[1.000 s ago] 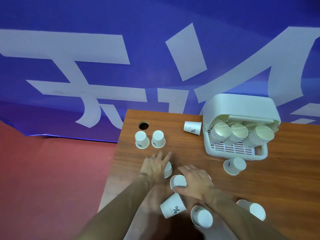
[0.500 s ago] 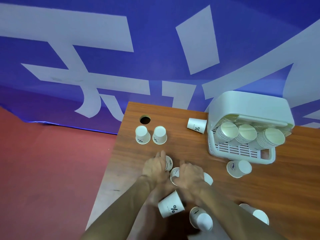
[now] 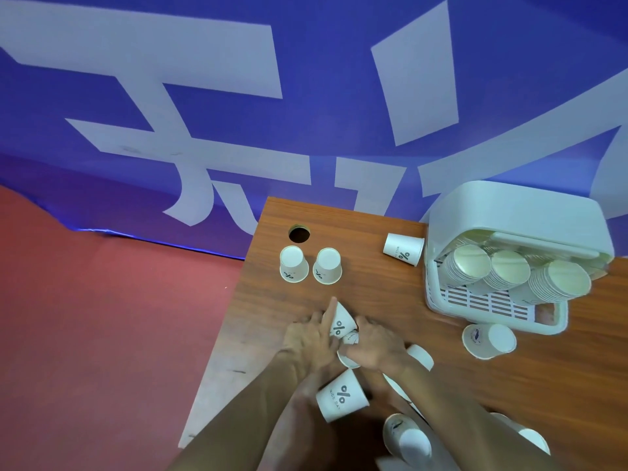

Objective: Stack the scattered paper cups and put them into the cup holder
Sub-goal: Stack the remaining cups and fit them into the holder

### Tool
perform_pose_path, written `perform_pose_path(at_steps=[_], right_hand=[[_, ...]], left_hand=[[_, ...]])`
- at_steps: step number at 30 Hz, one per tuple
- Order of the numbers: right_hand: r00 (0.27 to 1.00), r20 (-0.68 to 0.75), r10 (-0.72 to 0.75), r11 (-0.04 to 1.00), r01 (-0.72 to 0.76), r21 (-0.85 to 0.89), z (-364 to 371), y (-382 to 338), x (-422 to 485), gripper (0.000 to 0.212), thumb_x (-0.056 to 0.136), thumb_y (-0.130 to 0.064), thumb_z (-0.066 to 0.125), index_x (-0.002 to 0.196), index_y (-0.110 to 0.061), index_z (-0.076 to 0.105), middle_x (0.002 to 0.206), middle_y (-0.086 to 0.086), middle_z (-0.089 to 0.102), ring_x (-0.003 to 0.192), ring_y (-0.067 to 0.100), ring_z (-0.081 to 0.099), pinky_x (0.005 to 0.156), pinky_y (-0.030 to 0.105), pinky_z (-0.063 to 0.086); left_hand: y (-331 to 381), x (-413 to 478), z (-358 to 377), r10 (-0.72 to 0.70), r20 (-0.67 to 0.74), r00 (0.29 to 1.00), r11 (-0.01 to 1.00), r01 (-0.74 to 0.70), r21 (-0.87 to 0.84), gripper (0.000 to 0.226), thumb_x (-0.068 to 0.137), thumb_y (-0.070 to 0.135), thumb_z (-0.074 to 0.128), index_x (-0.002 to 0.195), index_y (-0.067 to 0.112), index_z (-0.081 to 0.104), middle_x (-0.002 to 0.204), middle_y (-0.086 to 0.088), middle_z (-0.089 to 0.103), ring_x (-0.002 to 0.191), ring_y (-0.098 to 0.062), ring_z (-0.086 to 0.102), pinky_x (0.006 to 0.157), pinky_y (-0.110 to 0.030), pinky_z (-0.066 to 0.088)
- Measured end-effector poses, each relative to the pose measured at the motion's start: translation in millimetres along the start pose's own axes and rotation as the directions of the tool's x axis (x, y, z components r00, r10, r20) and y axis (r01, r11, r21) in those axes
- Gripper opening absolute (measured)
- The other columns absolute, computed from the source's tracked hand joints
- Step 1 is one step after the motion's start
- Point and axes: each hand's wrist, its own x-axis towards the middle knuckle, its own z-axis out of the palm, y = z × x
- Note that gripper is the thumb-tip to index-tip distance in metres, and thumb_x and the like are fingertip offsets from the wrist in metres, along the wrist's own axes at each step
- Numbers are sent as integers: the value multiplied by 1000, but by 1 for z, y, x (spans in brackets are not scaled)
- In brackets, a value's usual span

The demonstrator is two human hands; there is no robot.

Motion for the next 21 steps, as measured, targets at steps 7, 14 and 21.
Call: perform_pose_path(at_steps=[7,14,21], right_hand=[[995,-86,60,998,-59,16,-14,4,-4,62,71,-65,53,125,-36,50,110,-10,67,105,20,63,77,34,42],[985,-132,113,906,-48,420,-16,20,5,84,86,-56,57,156,-33,17,160,-9,30,140,24,40,101,48,49],[999,8,51,809,-46,585,-16,30,13,73,94,-58,46,157,-37,14,160,-20,15,137,26,38,70,37,63]], left_hand=[[-1,11,-13,-1,56,998,925,-21,379,84,92,47,53,154,31,-1,137,-3,43,102,-29,64,84,-39,51],[-10,12,0,12,-113,993,971,16,239,44,93,49,54,118,19,33,111,2,56,89,-26,64,67,-35,45],[-14,11,10,-47,-182,982,998,38,-53,32,92,36,61,105,23,35,106,1,53,85,-27,58,66,-40,48]])
